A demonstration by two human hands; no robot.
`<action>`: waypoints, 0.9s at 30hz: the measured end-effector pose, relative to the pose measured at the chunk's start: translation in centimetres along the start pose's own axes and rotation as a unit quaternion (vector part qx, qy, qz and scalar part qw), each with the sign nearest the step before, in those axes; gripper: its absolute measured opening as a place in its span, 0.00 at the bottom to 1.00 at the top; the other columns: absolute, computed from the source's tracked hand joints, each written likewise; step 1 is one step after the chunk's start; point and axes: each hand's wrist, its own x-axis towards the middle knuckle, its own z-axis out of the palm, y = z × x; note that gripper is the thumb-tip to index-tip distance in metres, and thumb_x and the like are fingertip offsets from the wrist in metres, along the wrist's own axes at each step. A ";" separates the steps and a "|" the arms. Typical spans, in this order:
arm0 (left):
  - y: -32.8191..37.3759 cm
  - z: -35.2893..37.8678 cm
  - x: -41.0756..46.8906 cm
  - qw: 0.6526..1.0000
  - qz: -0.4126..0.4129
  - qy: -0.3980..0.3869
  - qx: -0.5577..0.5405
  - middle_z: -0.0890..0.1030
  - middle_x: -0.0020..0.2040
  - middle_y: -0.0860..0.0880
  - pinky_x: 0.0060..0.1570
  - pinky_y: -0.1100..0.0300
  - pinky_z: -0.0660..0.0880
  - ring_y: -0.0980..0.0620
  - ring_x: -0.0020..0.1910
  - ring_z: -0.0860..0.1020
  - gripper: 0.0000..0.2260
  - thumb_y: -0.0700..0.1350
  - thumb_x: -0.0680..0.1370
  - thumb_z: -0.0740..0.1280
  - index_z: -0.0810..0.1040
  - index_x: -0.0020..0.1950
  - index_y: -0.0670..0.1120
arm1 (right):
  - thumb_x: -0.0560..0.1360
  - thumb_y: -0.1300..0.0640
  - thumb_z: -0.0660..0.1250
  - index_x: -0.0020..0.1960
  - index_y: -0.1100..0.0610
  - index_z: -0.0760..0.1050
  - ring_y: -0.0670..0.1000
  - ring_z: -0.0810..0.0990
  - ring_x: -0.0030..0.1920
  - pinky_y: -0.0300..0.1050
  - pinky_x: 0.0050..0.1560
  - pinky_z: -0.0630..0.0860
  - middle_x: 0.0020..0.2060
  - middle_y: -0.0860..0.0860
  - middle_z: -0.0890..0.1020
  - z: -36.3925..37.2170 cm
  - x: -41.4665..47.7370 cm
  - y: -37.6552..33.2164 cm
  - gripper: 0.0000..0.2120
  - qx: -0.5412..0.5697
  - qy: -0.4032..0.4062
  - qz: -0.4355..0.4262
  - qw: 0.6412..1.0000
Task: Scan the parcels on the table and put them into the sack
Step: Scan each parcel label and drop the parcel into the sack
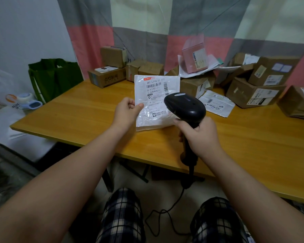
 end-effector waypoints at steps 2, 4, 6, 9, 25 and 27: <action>0.1 -0.1 -0.1 1.000 0.001 -0.001 -0.001 0.76 0.41 0.45 0.39 0.56 0.74 0.48 0.42 0.76 0.08 0.44 0.78 0.68 0.71 0.48 0.42 | 0.66 0.47 0.69 0.36 0.64 0.76 0.52 0.80 0.27 0.57 0.36 0.79 0.26 0.59 0.78 0.1 0.0 -0.1 0.18 0.004 -0.006 0.002 1.000; 0.1 -0.3 -0.4 1.000 0.002 -0.001 -0.005 0.76 0.42 0.45 0.40 0.54 0.74 0.48 0.42 0.76 0.08 0.44 0.78 0.68 0.71 0.48 0.42 | 0.66 0.47 0.70 0.37 0.64 0.77 0.51 0.80 0.27 0.56 0.36 0.78 0.26 0.58 0.78 0.3 -0.1 0.0 0.18 0.010 -0.010 0.004 1.000; 0.0 -0.9 -1.1 1.000 0.009 0.005 -0.016 0.76 0.42 0.45 0.40 0.55 0.73 0.48 0.41 0.75 0.08 0.44 0.78 0.68 0.71 0.46 0.43 | 0.67 0.47 0.71 0.37 0.66 0.76 0.53 0.80 0.27 0.58 0.36 0.79 0.26 0.60 0.78 0.6 -0.2 0.1 0.19 0.014 -0.016 0.006 1.000; -0.5 -2.7 -2.8 0.999 0.026 0.031 -0.033 0.75 0.41 0.45 0.38 0.58 0.72 0.49 0.40 0.74 0.08 0.44 0.77 0.69 0.70 0.43 0.47 | 0.70 0.51 0.72 0.38 0.67 0.76 0.57 0.80 0.29 0.62 0.38 0.78 0.28 0.63 0.78 1.6 -0.6 0.0 0.18 0.019 -0.035 0.000 0.999; -8.9 -20.1 -21.1 0.940 -0.043 0.325 -0.089 0.78 0.36 0.51 0.34 0.69 0.74 0.61 0.33 0.77 0.05 0.40 0.77 0.69 0.75 0.45 0.48 | 0.62 0.37 0.68 0.40 0.70 0.74 0.60 0.75 0.28 0.54 0.32 0.73 0.31 0.68 0.77 17.9 -9.0 -5.5 0.33 0.068 -0.307 -0.044 0.948; -10.7 -22.0 -24.2 0.925 -0.076 0.364 -0.079 0.80 0.37 0.52 0.34 0.70 0.74 0.59 0.35 0.78 0.03 0.43 0.77 0.69 0.76 0.46 0.49 | 0.64 0.40 0.70 0.40 0.68 0.76 0.57 0.75 0.28 0.52 0.32 0.75 0.31 0.67 0.78 20.7 -10.6 -5.9 0.28 0.083 -0.349 -0.040 0.933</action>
